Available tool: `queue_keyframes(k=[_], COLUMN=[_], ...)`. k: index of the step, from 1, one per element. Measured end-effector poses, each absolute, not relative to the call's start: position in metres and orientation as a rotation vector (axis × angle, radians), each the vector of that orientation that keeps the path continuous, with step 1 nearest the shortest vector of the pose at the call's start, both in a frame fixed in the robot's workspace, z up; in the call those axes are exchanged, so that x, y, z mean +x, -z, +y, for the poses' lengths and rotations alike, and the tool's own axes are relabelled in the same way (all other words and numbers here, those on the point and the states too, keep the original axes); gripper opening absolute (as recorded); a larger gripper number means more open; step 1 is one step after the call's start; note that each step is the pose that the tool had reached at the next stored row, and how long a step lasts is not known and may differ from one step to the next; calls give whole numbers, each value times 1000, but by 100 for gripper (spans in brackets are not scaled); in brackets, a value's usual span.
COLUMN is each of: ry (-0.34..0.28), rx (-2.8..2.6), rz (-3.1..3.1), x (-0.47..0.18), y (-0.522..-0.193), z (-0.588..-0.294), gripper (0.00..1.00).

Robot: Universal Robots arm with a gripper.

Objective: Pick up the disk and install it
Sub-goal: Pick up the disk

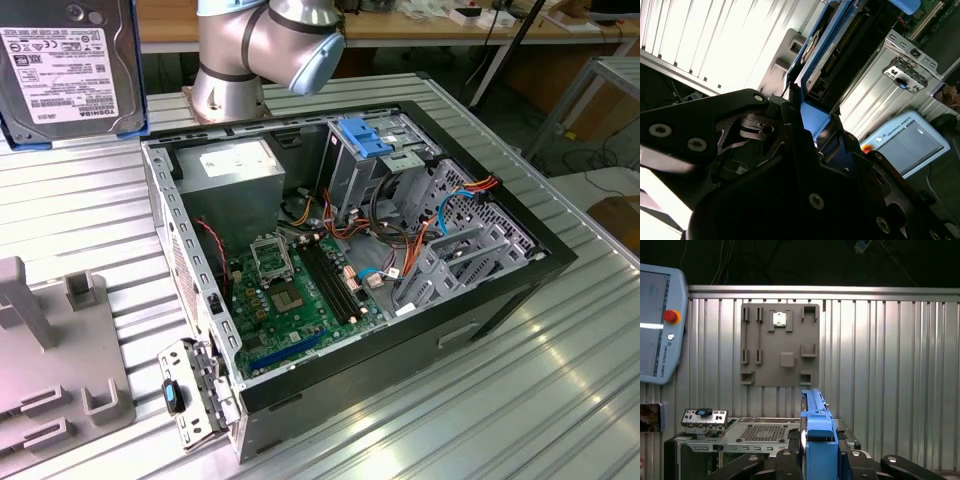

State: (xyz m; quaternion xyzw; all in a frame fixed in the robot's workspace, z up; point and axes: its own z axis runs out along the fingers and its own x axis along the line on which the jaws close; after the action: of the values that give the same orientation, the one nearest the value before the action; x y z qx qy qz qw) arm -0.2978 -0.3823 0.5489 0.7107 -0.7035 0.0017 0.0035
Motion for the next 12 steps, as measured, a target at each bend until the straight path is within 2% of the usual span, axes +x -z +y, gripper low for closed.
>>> queue_keyframes(k=[12], ry=[-5], rx=[2228], rz=[-2205], x=[-263], y=[-549], z=[-382], gripper=[36])
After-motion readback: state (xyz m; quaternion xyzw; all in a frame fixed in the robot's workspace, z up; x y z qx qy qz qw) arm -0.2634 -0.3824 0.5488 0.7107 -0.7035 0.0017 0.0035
